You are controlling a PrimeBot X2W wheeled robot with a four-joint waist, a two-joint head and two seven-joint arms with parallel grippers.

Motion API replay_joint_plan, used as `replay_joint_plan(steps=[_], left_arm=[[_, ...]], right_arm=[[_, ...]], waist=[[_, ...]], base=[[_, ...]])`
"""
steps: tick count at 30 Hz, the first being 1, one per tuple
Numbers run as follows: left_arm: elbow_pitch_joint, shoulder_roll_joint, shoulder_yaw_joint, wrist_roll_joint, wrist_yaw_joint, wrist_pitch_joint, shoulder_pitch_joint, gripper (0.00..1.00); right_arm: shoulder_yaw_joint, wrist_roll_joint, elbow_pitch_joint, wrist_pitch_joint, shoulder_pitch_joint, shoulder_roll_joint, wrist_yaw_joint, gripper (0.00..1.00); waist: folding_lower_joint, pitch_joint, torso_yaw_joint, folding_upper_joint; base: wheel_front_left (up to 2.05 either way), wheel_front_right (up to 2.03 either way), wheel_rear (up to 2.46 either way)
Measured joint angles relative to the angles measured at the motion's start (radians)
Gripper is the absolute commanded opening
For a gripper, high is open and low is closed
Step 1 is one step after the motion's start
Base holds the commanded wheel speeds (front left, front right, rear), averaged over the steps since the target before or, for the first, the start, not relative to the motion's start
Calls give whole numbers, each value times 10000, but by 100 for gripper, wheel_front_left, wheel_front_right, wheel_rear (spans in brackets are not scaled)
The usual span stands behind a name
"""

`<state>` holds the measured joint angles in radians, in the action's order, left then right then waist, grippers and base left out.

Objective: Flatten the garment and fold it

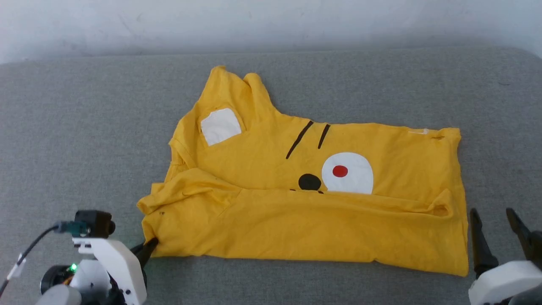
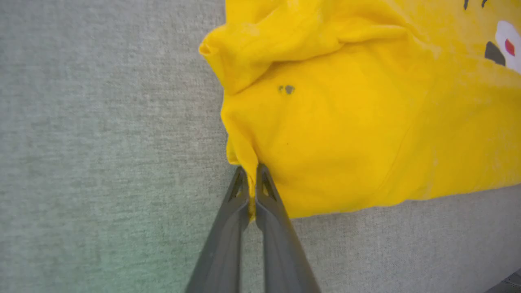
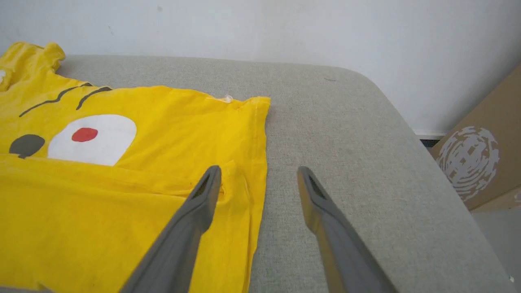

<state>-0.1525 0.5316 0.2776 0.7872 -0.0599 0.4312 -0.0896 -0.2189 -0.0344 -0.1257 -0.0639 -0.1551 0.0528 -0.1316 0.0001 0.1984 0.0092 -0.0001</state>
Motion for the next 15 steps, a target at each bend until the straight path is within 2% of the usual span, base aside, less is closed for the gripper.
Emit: replay_joint_plan(steps=[2, 5, 10, 15], left_arm=[[92, -128, -69, -71, 138, -435, 247, 0], [339, -263, -71, -274, 320, -842, 646, 0], [713, -303, 8, -326, 445, -895, 958, 0], [869, -309, 21, -341, 447, -895, 924, 0]], right_arm=[[-15, 75, -194, -337, 120, 0, 0, 100], [-355, -376, -211, -1390, 126, -4, 0, 100], [-531, -748, -127, -3358, -141, 4, 2, 100], [-474, -1078, 77, -3946, -248, 2, 2, 100]], waist=[[0, -119, -28, 0], [0, -283, -47, 0], [-1, -290, 25, 0], [0, -80, 144, 0]], base=[[0, 0, 0], [0, 0, 0], [0, 0, 0], [0, 0, 0]])
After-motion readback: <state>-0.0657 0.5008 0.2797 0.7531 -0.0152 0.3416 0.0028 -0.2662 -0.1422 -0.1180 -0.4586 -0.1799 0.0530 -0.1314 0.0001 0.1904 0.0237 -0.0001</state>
